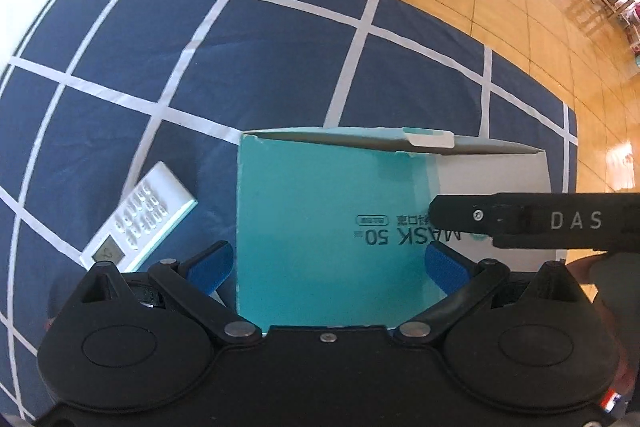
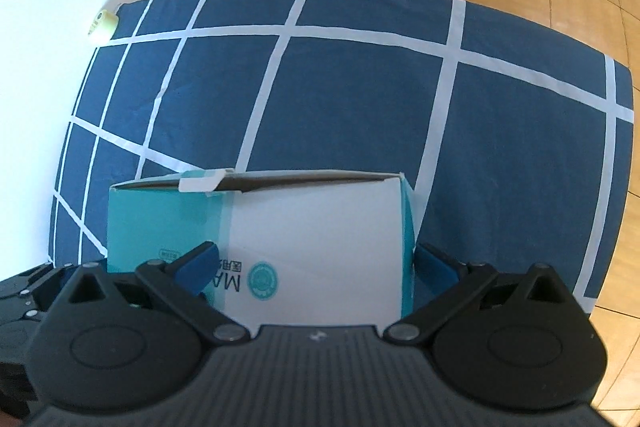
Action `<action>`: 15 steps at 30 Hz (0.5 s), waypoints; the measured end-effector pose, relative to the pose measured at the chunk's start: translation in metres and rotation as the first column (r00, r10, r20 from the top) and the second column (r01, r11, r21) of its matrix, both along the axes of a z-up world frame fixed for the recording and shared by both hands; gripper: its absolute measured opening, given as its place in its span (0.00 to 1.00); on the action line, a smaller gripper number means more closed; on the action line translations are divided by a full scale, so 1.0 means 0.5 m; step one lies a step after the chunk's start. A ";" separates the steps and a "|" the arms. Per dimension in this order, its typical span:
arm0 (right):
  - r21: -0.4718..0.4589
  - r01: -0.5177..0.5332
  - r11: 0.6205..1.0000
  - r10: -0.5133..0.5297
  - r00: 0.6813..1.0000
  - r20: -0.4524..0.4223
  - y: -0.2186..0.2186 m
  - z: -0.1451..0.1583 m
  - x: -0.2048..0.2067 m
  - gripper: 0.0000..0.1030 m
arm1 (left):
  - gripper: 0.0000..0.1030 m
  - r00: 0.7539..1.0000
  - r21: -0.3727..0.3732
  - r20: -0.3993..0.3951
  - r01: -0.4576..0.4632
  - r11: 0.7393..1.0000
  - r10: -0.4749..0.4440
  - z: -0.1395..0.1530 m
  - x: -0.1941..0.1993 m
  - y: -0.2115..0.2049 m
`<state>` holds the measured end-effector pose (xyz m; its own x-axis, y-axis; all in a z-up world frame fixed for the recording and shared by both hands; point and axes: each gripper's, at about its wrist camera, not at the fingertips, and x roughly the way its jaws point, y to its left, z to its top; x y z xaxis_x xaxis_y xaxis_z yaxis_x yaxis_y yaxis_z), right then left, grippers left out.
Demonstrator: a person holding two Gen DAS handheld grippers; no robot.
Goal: Organize objects
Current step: 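Close the right gripper on the teal-and-white mask box, then carry the mask box with the right gripper over the cardboard box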
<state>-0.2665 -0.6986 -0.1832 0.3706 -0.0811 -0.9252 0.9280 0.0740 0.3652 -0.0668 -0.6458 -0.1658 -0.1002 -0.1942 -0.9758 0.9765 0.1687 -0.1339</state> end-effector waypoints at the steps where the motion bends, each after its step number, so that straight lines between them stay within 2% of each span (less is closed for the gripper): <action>1: 0.001 0.001 1.000 -0.001 1.000 -0.003 0.000 0.000 0.001 1.00 | 1.00 1.000 0.003 -0.002 -0.001 1.000 0.001 -0.001 0.000 -0.002; 15: -0.022 -0.028 0.999 0.027 0.999 -0.041 0.005 0.016 0.015 0.96 | 0.95 0.998 0.014 0.012 -0.057 0.998 0.057 0.014 -0.007 -0.007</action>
